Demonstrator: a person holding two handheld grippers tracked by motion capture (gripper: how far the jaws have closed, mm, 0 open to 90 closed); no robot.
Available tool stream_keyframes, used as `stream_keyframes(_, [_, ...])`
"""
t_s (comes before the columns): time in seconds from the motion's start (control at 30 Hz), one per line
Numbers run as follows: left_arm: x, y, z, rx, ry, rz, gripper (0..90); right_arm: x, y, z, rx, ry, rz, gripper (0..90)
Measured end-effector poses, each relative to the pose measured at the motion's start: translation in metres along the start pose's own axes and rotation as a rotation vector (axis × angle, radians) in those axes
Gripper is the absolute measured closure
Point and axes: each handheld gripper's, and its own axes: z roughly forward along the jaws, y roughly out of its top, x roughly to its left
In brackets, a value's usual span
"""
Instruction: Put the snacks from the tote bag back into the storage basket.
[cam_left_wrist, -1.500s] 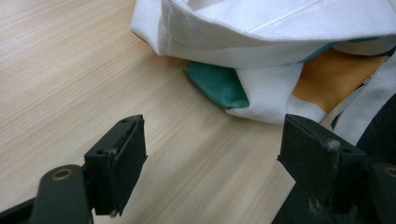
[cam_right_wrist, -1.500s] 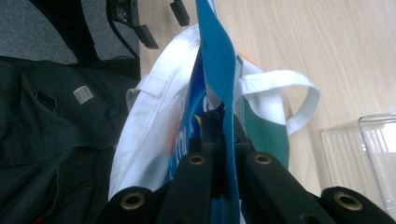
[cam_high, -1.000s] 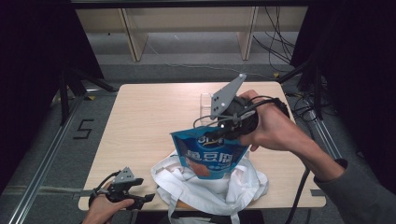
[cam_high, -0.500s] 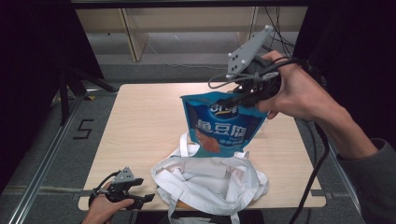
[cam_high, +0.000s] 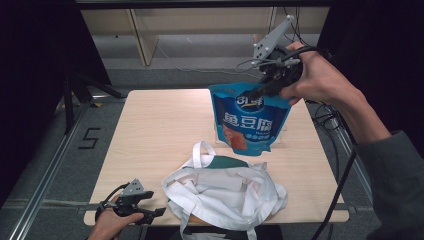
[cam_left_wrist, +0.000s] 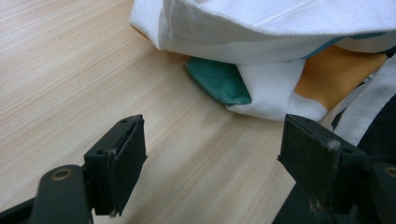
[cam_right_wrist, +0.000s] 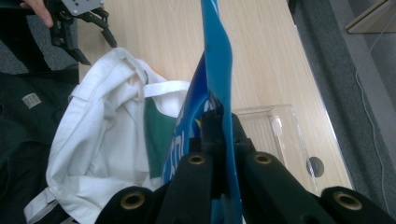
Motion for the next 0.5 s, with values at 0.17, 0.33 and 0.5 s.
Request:
stream_keyframes(0.17, [0.0,0.0,-0.001,-0.006,-0.005,0.007,21.4,-0.018,-0.004,0.01,-0.002,-0.002,0.03,90.0])
stream_keyframes(0.33, [0.0,0.001,-0.001,-0.01,-0.004,0.007,21.2,-0.038,-0.007,0.022,0.004,0.009,0.049,90.0])
stream_keyframes(0.5, [-0.001,0.0,0.0,-0.025,-0.007,-0.008,21.2,-0.057,-0.01,0.033,0.013,0.003,0.075,90.0])
